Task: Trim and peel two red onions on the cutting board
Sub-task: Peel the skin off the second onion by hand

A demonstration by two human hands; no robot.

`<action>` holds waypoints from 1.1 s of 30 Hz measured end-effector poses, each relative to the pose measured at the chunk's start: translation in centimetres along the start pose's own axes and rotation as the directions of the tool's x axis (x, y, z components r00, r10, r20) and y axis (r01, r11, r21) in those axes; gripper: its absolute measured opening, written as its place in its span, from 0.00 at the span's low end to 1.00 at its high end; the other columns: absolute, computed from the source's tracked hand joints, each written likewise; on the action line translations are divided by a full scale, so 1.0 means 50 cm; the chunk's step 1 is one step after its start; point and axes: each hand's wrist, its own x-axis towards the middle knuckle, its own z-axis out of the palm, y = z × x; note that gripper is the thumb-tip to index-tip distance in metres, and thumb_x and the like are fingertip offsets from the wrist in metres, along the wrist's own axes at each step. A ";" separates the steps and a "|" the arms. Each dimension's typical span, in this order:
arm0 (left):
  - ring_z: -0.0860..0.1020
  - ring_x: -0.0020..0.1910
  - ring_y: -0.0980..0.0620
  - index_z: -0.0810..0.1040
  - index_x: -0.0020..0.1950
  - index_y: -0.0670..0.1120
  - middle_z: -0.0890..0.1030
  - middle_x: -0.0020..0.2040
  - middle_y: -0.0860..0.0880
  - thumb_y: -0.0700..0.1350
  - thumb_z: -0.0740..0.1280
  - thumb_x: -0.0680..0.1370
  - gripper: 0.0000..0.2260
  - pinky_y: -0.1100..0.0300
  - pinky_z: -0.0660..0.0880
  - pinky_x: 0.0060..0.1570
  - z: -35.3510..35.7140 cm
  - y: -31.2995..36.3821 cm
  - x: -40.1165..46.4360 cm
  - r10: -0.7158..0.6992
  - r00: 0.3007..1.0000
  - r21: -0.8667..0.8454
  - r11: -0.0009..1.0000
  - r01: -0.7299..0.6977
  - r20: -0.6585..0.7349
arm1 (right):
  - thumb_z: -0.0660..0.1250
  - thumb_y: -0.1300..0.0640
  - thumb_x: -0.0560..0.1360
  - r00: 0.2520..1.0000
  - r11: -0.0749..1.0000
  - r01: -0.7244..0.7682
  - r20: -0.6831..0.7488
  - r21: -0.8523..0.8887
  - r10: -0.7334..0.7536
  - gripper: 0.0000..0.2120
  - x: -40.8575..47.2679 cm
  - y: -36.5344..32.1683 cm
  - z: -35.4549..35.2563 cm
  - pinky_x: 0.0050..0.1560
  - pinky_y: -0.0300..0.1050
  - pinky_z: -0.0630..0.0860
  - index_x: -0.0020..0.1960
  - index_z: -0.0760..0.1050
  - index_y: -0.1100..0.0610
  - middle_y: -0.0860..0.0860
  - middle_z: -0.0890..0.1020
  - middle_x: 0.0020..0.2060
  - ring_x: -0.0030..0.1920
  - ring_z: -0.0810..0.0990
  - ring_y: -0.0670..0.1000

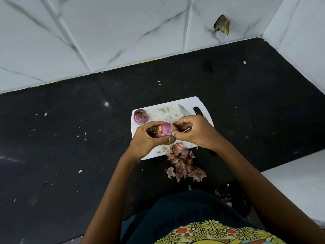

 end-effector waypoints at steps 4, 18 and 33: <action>0.83 0.49 0.51 0.80 0.53 0.49 0.84 0.49 0.48 0.35 0.78 0.66 0.19 0.59 0.79 0.51 0.002 -0.007 -0.003 -0.008 1.000 -0.008 1.000 0.008 0.003 | 0.73 0.60 0.70 1.000 0.999 0.015 0.019 -0.043 -0.014 0.09 0.001 0.002 -0.008 0.44 0.35 0.79 0.50 0.83 0.58 0.47 0.85 0.40 0.41 0.84 0.43; 0.83 0.48 0.49 0.78 0.58 0.42 0.83 0.50 0.46 0.39 0.78 0.66 0.21 0.56 0.80 0.51 -0.001 -0.015 0.000 0.001 0.999 0.002 1.000 -0.001 -0.045 | 0.74 0.57 0.70 0.982 1.000 0.019 -0.190 0.018 -0.015 0.06 -0.016 0.011 0.023 0.46 0.40 0.80 0.46 0.79 0.52 0.43 0.83 0.43 0.43 0.82 0.42; 0.83 0.43 0.53 0.78 0.54 0.46 0.83 0.46 0.46 0.33 0.74 0.69 0.16 0.63 0.79 0.42 -0.007 -0.007 -0.009 -0.036 0.999 -0.138 0.990 0.035 -0.008 | 0.64 0.64 0.77 0.965 0.989 -0.021 -0.256 0.146 0.058 0.05 0.004 0.011 0.039 0.47 0.45 0.81 0.47 0.75 0.56 0.51 0.81 0.42 0.46 0.81 0.50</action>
